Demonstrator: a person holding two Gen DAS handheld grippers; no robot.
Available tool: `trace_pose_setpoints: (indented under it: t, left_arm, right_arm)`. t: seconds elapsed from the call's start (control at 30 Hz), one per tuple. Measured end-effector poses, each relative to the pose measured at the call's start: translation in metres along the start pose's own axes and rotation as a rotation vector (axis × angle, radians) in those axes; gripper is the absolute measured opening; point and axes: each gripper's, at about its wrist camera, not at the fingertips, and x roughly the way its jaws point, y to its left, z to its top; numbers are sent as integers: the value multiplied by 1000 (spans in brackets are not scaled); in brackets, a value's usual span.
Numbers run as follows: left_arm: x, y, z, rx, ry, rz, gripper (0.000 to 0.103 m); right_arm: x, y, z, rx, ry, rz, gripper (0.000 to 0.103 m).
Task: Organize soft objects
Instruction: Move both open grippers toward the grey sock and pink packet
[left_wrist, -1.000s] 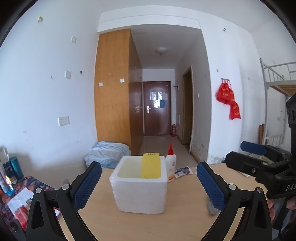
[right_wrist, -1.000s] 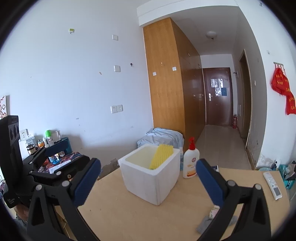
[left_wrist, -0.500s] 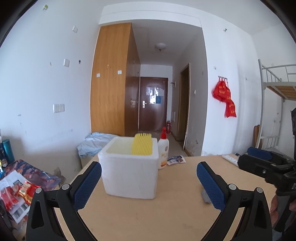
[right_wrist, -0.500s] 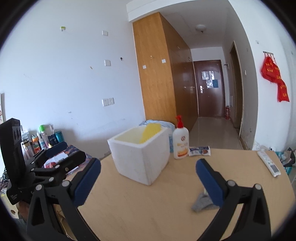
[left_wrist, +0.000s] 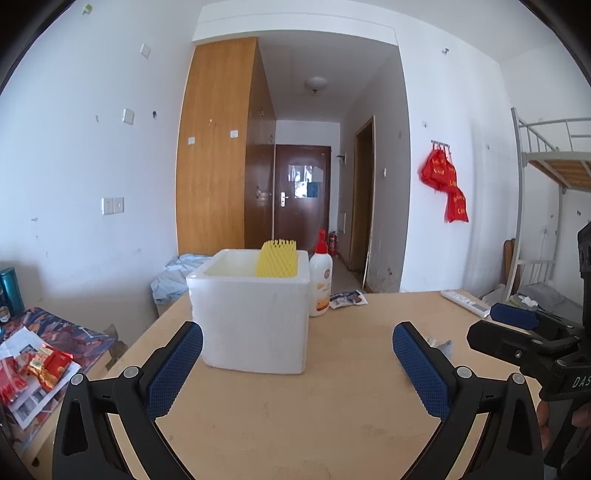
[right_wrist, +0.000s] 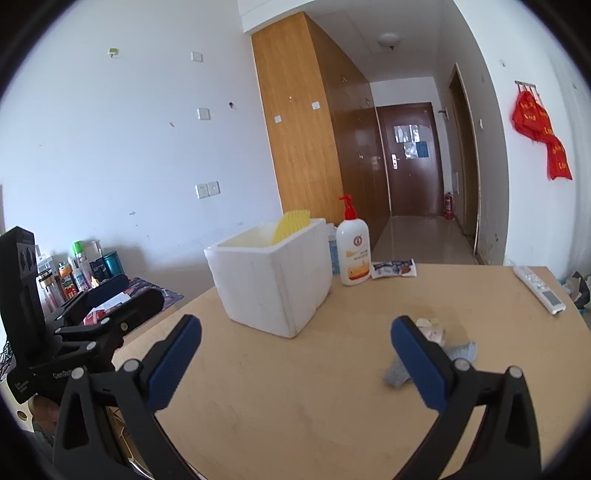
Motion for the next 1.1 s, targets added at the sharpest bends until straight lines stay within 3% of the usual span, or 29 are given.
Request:
trace_pose_setpoints:
  t: [0.5,0.83,1.1]
  left_arm:
    - [14,-4,-2,-8,45,-61,103]
    - [32,-42,-5,36,86,-177,103]
    - [47,-74,-8,69,112,-253,103]
  right_arm:
    - [1,-8,-2,25,10,-59,103]
    - [-26,-40,-5,86,-3,-236,103]
    - [-42,-64,-11,129,7,-321,103]
